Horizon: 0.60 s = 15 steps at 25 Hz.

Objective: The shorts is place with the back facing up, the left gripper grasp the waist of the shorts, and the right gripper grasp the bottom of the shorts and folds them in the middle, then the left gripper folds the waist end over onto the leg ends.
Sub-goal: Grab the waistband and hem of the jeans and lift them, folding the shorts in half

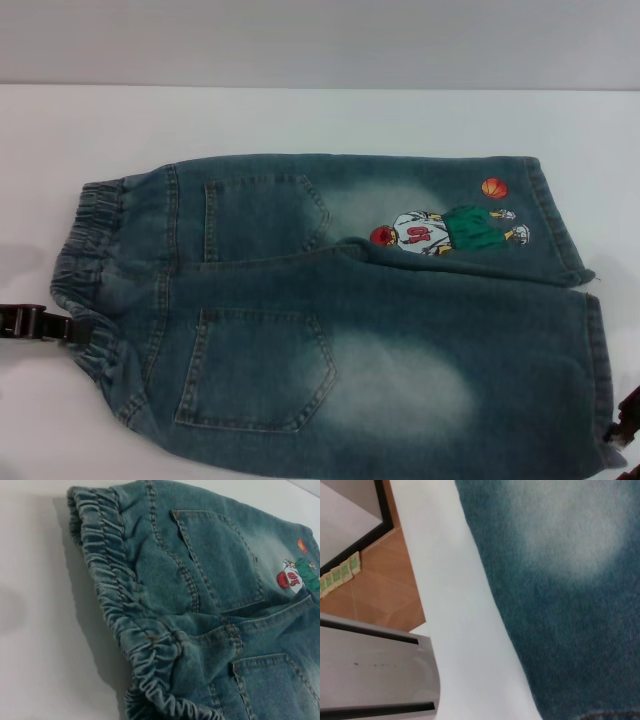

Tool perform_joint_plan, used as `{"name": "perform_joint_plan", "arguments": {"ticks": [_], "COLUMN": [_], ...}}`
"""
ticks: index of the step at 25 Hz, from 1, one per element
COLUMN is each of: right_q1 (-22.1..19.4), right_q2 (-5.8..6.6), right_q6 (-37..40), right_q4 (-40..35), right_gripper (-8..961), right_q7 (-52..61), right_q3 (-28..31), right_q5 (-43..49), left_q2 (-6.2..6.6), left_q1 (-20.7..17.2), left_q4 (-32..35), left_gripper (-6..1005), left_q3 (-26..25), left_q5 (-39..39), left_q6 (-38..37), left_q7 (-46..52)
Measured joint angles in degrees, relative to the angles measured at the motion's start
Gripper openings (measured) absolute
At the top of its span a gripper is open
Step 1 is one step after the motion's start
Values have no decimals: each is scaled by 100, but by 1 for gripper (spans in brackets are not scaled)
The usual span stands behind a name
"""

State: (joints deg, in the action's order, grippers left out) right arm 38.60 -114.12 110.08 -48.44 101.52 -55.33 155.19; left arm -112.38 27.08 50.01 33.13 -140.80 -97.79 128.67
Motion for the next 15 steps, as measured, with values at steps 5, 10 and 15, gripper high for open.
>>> {"name": "perform_joint_plan", "arguments": {"ticks": [5, 10, 15], "right_q1": [26, 83, 108], "right_q2": [-67, -120, -119], "right_q6": [66, 75, 75], "right_q4": [-134, -136, -104], "right_gripper": [602, 601, 599], "right_q7": [0, -21, -34], "right_q3": [1, -46, -48], "right_q5": [-11, -11, -11], "left_q2": [-4, -3, 3], "left_q1": [0, 44, 72], "left_q4": [0, 0, 0], "left_gripper": [48, 49, 49], "left_q3": [0, 0, 0], "left_q5": [0, 0, 0], "left_q6": [11, 6, -2], "left_q7": [0, 5, 14]}}
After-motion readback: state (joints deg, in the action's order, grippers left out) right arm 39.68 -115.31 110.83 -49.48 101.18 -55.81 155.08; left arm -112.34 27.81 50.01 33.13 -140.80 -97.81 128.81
